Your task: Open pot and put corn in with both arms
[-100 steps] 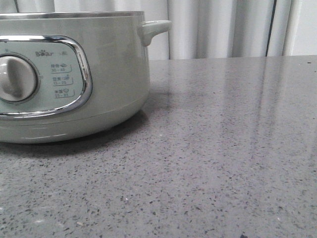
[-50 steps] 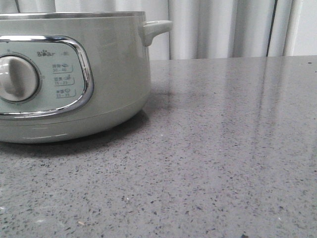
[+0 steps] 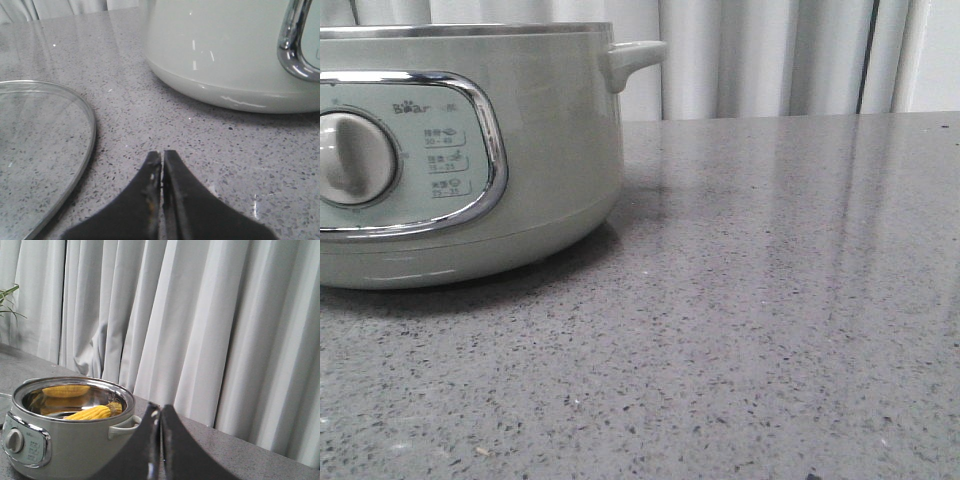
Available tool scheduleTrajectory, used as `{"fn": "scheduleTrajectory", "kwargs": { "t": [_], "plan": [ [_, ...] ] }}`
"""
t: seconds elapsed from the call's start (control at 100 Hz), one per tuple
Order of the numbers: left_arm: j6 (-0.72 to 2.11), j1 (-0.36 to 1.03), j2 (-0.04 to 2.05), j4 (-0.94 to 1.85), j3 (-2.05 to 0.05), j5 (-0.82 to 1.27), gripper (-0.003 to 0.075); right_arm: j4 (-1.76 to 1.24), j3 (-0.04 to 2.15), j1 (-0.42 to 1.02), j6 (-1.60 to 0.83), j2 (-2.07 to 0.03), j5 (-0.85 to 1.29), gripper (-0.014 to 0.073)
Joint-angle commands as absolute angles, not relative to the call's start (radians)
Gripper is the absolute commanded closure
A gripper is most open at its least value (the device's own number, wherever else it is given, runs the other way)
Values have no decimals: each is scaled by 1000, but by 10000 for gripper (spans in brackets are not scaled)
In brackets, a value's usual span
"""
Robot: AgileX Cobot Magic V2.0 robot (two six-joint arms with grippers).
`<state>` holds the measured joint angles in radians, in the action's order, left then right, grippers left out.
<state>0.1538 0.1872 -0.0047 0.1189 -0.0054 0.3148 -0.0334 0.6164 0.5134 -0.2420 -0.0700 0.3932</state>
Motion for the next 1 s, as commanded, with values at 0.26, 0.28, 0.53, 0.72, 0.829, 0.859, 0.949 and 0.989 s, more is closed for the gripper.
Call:
{"fn": "scheduleTrajectory", "kwargs": {
  "t": [0.26,0.28,0.53,0.72,0.829,0.859,0.949,0.989],
  "plan": [
    [148,196,-34,138,24,269,741,-21,637,507,-252,-84,310,636],
    [148,196,-34,138,24,269,741,-21,637,507,-252,-84,310,636],
    [148,196,-34,138,24,269,741,-21,637,507,-252,-84,310,636],
    [148,196,-34,138,24,269,741,-21,632,507,-252,-82,310,636],
    [148,196,-34,138,24,269,741,50,630,507,-252,-81,362,636],
    [148,196,-34,138,24,269,741,71,623,507,-252,-81,369,636],
    [148,196,-34,138,24,269,741,126,568,507,-252,-81,369,636],
    [148,196,-34,138,24,269,741,156,533,505,-252,-81,369,636]
  ]
}}
